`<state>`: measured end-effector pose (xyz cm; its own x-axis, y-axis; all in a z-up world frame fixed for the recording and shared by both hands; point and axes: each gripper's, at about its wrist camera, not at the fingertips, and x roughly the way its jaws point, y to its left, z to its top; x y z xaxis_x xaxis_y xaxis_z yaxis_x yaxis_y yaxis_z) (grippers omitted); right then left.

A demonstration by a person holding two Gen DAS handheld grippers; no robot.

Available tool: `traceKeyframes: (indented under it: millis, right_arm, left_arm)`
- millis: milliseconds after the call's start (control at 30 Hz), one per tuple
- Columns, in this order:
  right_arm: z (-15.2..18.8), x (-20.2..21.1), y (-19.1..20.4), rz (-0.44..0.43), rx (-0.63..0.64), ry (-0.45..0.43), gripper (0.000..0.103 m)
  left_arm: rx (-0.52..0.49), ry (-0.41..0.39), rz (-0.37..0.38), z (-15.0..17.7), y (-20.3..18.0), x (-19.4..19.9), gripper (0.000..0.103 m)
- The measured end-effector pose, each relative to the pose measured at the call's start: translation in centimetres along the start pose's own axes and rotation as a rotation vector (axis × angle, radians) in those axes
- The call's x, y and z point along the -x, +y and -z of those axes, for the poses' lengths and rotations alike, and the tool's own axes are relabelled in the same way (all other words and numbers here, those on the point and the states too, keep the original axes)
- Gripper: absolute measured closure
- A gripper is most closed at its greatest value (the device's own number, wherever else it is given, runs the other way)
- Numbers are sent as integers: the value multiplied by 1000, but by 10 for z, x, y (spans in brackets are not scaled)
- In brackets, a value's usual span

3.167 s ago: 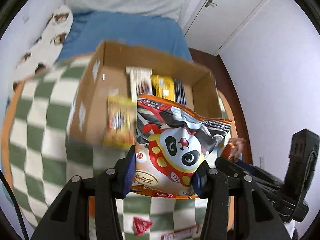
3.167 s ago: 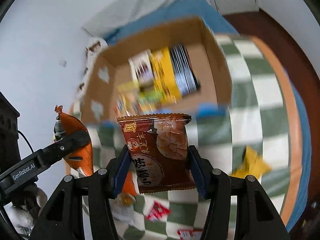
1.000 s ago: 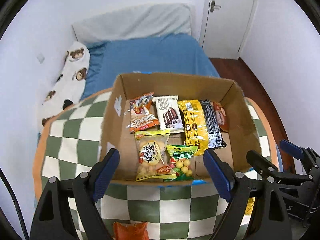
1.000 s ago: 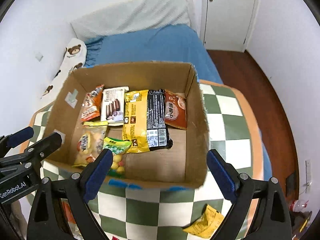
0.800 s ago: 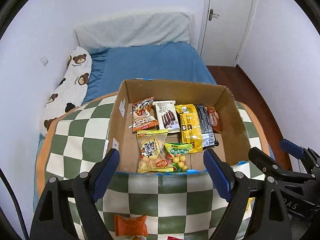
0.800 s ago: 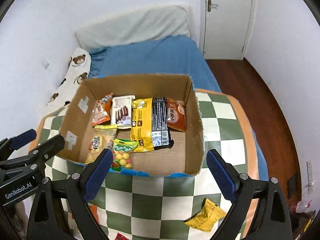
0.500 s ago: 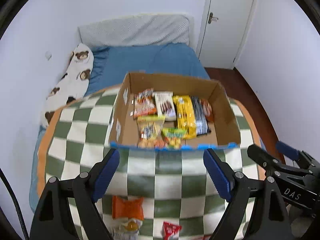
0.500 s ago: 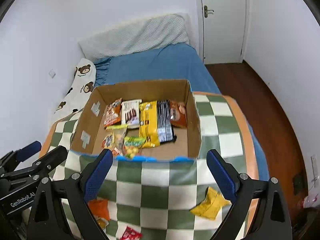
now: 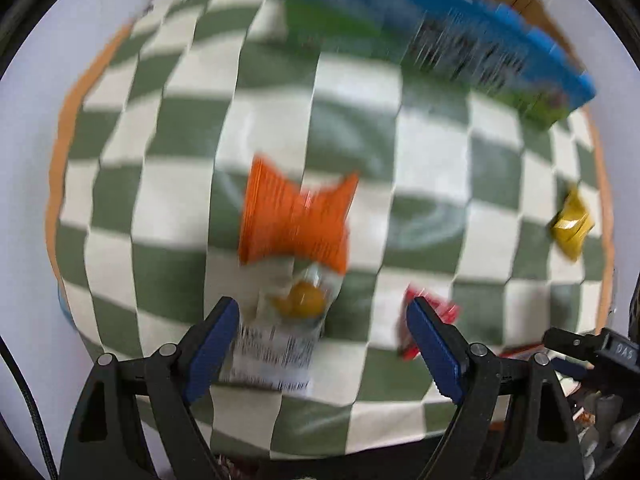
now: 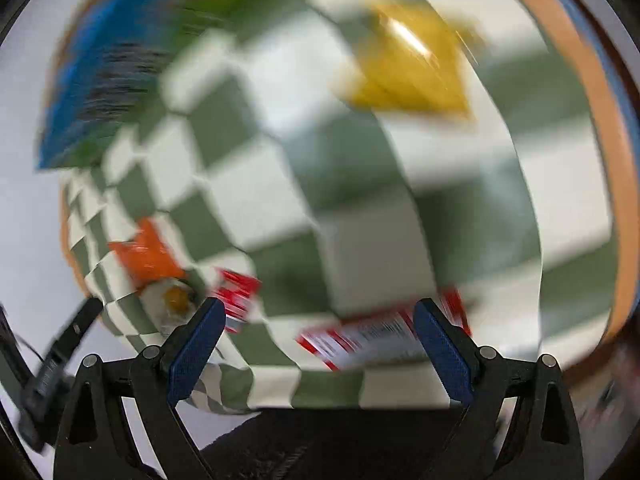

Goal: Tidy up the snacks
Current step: 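Grasp the orange bag with left tool while right tool grasps red-white packet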

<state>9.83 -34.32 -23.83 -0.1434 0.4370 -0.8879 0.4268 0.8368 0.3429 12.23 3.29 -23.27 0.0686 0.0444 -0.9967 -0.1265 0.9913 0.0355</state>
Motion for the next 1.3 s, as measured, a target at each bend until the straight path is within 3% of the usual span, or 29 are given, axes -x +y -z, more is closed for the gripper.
traceKeyframes:
  millis: [200, 333, 400, 633, 800, 967, 1033, 1133, 1233, 1300]
  right_arm:
    - [26, -65, -66, -51, -300, 153, 6]
    - [21, -82, -59, -22, -320, 114, 7]
    - [19, -83, -49, -4, -303, 83, 14]
    - [12, -86, 5, 88, -114, 56, 37]
    - [8, -78, 48, 124, 79, 12, 43]
    - [-7, -80, 103, 272, 341, -69, 47]
    - [-12, -83, 126, 354, 447, -116, 47]
    - [-19, -89, 150, 420, 526, -139, 45]
    - [-24, -92, 153, 375, 476, -94, 33]
    - [-30, -91, 150, 345, 441, -88, 27]
  left_arm:
    - [101, 111, 23, 26, 28, -36, 17]
    - [176, 128, 28, 35, 52, -42, 17]
    - [206, 122, 27, 38, 65, -41, 17]
    - [138, 84, -13, 38, 69, -45, 17]
    - [80, 96, 4, 22, 56, -55, 17]
    - [50, 78, 36, -4, 41, -44, 17]
    - [89, 95, 96, -12, 40, -42, 17]
    - [268, 166, 262, -31, 53, -54, 17]
    - [535, 225, 451, -40, 77, -74, 17]
    - [667, 223, 514, -43, 87, -83, 17]
